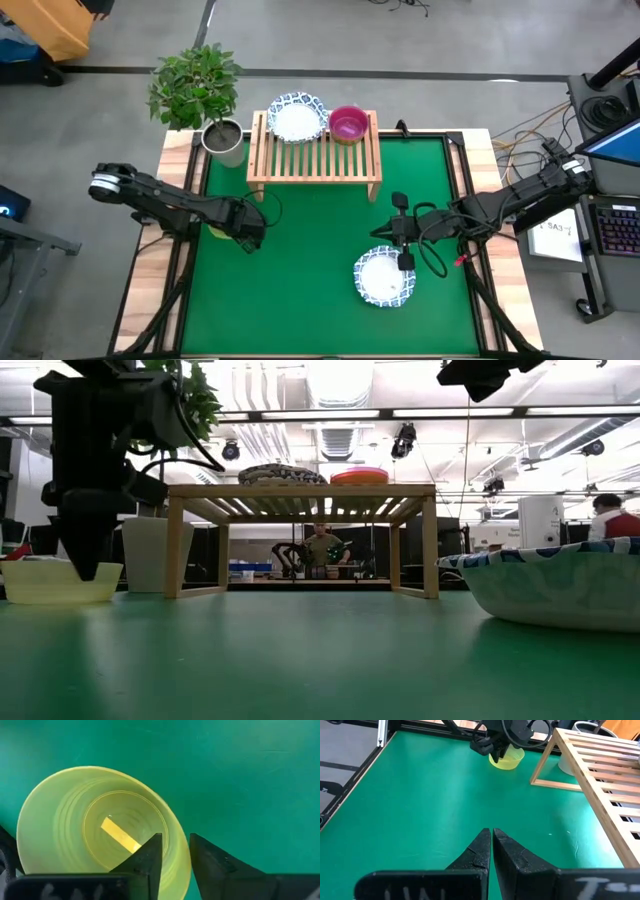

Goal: Place and stack bowls onto a shelf
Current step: Stack the yellow bowl on top of the purple bowl on the shelf

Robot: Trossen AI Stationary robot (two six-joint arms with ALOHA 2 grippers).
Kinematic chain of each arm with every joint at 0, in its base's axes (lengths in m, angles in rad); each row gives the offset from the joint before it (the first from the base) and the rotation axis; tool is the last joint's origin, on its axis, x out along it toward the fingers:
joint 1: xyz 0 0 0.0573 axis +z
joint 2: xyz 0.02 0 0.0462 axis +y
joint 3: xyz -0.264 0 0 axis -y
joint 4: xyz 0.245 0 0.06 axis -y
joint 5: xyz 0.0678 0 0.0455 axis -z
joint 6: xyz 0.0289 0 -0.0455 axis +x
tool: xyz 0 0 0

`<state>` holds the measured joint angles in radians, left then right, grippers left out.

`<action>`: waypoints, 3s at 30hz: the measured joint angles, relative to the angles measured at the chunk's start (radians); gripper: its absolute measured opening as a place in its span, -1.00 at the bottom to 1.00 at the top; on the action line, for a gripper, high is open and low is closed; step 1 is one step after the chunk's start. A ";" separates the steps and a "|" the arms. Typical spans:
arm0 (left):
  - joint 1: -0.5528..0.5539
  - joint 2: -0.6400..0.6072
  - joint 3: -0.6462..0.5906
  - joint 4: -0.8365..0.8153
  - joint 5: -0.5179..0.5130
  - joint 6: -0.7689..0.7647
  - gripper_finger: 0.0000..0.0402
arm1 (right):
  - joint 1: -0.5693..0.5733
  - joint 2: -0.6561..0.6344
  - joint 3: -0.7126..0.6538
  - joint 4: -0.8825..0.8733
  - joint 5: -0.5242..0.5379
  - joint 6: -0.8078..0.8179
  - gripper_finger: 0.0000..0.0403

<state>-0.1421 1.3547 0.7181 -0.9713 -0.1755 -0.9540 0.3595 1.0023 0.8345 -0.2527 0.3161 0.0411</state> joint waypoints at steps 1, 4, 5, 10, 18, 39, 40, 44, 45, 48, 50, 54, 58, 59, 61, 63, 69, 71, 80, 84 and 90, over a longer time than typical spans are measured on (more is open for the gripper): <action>0.000 0.004 0.002 0.002 0.000 0.001 -0.65 | 0.000 0.000 0.000 0.000 0.000 0.000 -0.96; 0.000 0.014 0.004 0.005 0.000 0.009 -0.80 | 0.000 0.000 0.000 0.000 0.000 0.000 -0.96; 0.000 0.017 0.004 0.007 0.000 0.009 -0.86 | 0.000 0.000 0.000 0.000 0.000 0.000 -0.96; -0.001 0.025 0.004 0.015 0.000 0.005 -0.98 | 0.000 0.000 -0.001 0.000 0.000 0.000 -0.96; -0.036 0.021 0.105 -0.070 0.037 0.094 -1.00 | 0.000 0.000 -0.001 -0.001 0.000 -0.004 -0.96; -0.055 0.074 0.818 0.141 -0.175 1.243 -1.00 | 0.000 0.000 -0.001 -0.003 0.000 -0.028 -0.96; -0.033 0.082 0.832 0.168 -0.175 1.285 -1.00 | 0.000 0.000 -0.001 -0.003 0.000 -0.028 -0.96; 0.062 0.132 0.866 0.271 -0.175 1.427 -1.00 | 0.000 0.000 -0.001 -0.004 -0.001 -0.029 -0.96; 0.087 0.147 0.870 0.291 -0.175 1.453 -1.00 | 0.000 0.000 -0.001 -0.005 -0.001 -0.032 -0.96; 0.163 0.196 0.889 0.313 -0.175 1.515 -1.00 | 0.000 0.000 -0.001 -0.004 -0.001 -0.035 -0.96; 0.213 0.225 0.902 0.331 -0.175 1.548 -1.00 | 0.000 0.000 -0.001 -0.005 -0.001 -0.036 -0.96; 0.298 0.299 0.945 0.380 -0.175 1.602 -1.00 | 0.000 0.000 -0.001 -0.007 -0.001 -0.043 -0.96; 0.361 0.384 1.039 0.376 -0.175 1.624 -1.00 | 0.000 0.000 -0.001 -0.011 -0.001 -0.043 -0.96; 0.373 0.406 1.066 0.372 -0.175 1.628 -1.00 | 0.000 0.000 -0.001 -0.012 -0.001 -0.043 -0.96; 0.399 0.449 1.119 0.354 -0.174 1.630 -1.00 | 0.000 0.000 -0.001 -0.014 -0.001 -0.043 -0.96; 0.420 0.492 1.176 0.317 -0.173 1.631 -1.00 | 0.000 0.000 -0.001 -0.015 -0.001 -0.043 -0.96; 0.466 0.601 1.357 0.136 -0.064 1.613 -1.00 | 0.000 0.000 -0.001 -0.027 -0.001 -0.043 -0.96; 0.470 0.636 1.408 0.096 -0.049 1.600 -1.00 | 0.000 0.000 -0.001 -0.027 -0.001 -0.047 -0.96; 0.478 0.713 1.527 0.003 -0.048 1.591 -1.00 | 0.000 0.000 -0.001 -0.027 -0.001 -0.056 -0.96; 0.479 0.715 1.526 0.002 -0.048 1.585 -1.00 | 0.000 0.000 -0.001 -0.027 -0.001 -0.061 -0.96; 0.480 0.715 1.525 0.003 -0.049 1.574 -0.97 | 0.000 0.000 -0.001 -0.027 -0.001 -0.062 -0.96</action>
<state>0.3378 2.0697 2.2433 -0.9684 -0.2245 0.6197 0.3595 1.0023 0.8333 -0.2794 0.3153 -0.0212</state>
